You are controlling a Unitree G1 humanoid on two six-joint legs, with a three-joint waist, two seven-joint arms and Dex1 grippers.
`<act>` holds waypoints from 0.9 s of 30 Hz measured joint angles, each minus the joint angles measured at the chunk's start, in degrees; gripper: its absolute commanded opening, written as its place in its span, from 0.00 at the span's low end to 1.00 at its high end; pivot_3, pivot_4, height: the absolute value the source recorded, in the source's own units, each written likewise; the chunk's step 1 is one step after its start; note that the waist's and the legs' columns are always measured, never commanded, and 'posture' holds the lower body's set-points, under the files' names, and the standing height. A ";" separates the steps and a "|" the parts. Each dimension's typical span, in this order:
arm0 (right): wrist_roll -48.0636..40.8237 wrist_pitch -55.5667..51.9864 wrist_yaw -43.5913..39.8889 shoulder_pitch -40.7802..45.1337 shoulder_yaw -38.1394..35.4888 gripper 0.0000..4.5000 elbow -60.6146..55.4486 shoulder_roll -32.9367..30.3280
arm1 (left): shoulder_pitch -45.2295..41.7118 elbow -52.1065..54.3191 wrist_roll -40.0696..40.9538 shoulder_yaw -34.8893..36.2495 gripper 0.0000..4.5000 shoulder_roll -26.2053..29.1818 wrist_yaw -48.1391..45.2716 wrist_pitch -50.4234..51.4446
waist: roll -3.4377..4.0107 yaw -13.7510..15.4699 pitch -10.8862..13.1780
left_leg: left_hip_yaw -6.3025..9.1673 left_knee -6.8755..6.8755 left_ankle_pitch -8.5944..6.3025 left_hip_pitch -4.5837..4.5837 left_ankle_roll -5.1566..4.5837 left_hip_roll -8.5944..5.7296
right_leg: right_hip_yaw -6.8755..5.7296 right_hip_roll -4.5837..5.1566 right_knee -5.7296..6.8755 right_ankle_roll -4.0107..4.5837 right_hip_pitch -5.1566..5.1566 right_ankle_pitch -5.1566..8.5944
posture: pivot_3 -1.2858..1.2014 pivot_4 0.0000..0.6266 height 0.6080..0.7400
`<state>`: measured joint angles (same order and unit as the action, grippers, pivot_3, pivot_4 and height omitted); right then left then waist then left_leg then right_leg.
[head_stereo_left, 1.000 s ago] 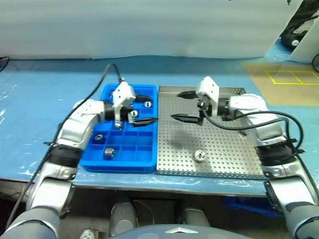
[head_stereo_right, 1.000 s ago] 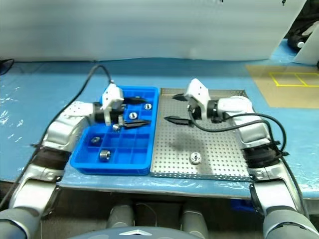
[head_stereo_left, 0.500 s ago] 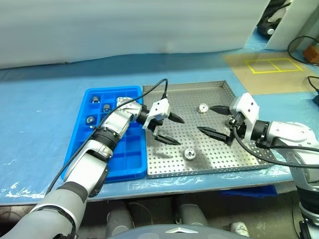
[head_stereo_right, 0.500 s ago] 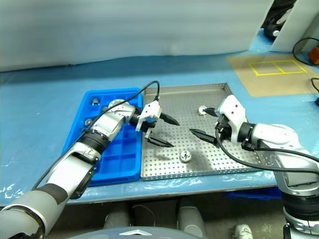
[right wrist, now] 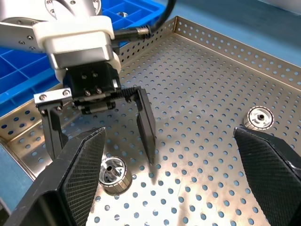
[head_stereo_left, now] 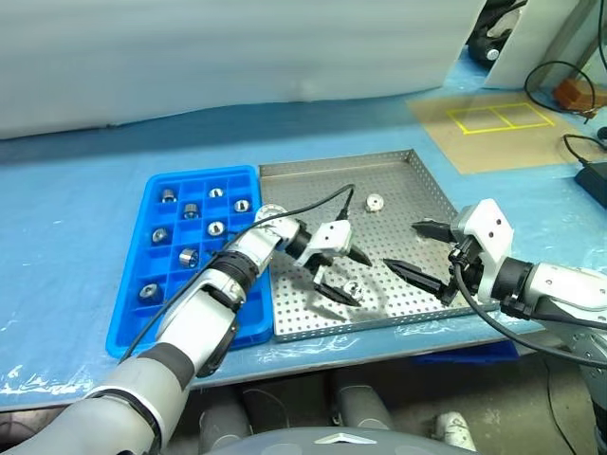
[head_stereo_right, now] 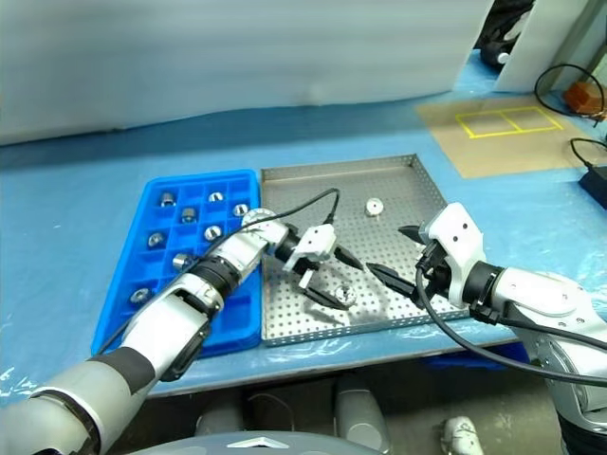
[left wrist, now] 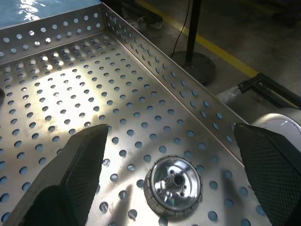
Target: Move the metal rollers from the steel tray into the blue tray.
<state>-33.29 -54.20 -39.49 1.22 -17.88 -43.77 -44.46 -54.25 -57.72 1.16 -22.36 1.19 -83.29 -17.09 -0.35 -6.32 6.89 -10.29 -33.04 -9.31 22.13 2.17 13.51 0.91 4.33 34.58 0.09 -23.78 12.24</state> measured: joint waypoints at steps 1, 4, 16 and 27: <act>-0.40 -0.10 0.36 -0.13 -0.02 1.00 -0.05 -0.25 | -0.05 -0.78 -0.56 0.00 1.00 -0.04 0.42 -0.56 | 0.00 -0.38 0.00 | 0.00 0.00 0.00 0.00 0.00 0.00 | -0.01 0.00 0.00 -0.01 -0.01 0.01 | 0.24 0.24 1.00; -0.98 -0.28 0.84 -0.75 -0.63 1.00 -0.32 -0.96 | -0.04 -2.87 -2.30 -0.05 1.00 -0.03 1.36 -1.79 | 0.03 -1.00 0.06 | 0.00 0.00 -0.02 0.06 -0.01 -0.03 | -0.01 0.01 -0.06 -0.04 -0.04 0.02 | 0.23 0.24 1.00; -3.79 -1.40 2.94 -1.74 -1.58 1.00 -1.70 -2.48 | -0.04 -8.56 -9.08 -0.53 1.00 -0.79 7.29 -6.06 | 0.14 -3.06 0.14 | 0.10 0.10 -0.17 0.66 -0.23 -0.10 | -0.17 0.07 -0.77 -0.09 -0.19 0.03 | 0.23 0.24 1.00; -4.65 -1.41 4.37 -1.79 -1.58 1.00 -1.76 -3.30 | -0.83 -9.49 -10.41 -0.19 0.67 -2.04 11.08 -6.65 | 0.14 -4.20 0.15 | 0.11 0.22 -0.48 0.97 -0.74 -0.83 | -0.78 0.97 -1.17 0.10 -0.11 -0.08 | 0.24 0.24 1.00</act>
<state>-37.94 -55.61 -35.12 -0.57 -19.46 -45.54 -47.76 -55.08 -67.21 -9.25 -22.55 -0.86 -72.20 -23.74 -0.21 -10.53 7.04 -10.18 -32.82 -9.79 23.11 1.43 12.68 0.13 5.30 33.41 0.18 -23.89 12.16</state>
